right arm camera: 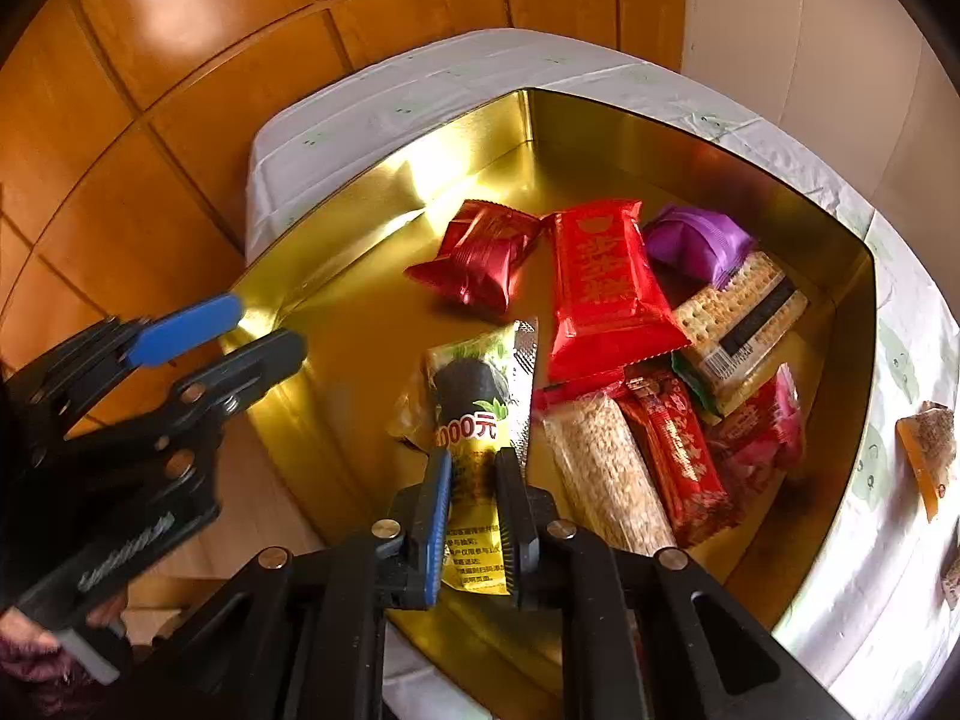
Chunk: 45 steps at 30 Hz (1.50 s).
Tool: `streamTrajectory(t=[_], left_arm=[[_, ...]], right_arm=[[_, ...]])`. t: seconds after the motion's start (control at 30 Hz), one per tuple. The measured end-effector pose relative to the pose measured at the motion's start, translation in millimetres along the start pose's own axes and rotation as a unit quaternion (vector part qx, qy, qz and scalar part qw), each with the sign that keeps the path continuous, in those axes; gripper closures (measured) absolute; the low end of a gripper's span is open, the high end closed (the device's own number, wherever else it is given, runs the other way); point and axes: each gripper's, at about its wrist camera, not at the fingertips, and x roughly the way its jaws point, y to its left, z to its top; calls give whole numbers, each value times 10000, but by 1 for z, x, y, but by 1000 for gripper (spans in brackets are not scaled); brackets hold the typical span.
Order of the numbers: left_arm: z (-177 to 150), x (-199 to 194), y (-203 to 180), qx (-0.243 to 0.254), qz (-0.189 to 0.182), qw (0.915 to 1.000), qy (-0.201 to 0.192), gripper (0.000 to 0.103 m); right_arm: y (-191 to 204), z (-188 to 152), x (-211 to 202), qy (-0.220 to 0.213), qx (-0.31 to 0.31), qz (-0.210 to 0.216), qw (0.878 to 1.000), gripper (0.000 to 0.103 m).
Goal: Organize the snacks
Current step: 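Lower the yellow snack bag into the gold box and open the right gripper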
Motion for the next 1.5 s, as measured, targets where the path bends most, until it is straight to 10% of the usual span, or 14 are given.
streamTrajectory(t=[0.47, 1.5], left_arm=[[-3, 1, -4, 74, -17, 10000, 29, 57], [-8, -16, -30, 359, -212, 9990, -131, 54]], right_arm=[[-11, -5, -6, -95, 403, 199, 9989, 86], [-27, -26, -54, -943, 770, -785, 9895, 78]])
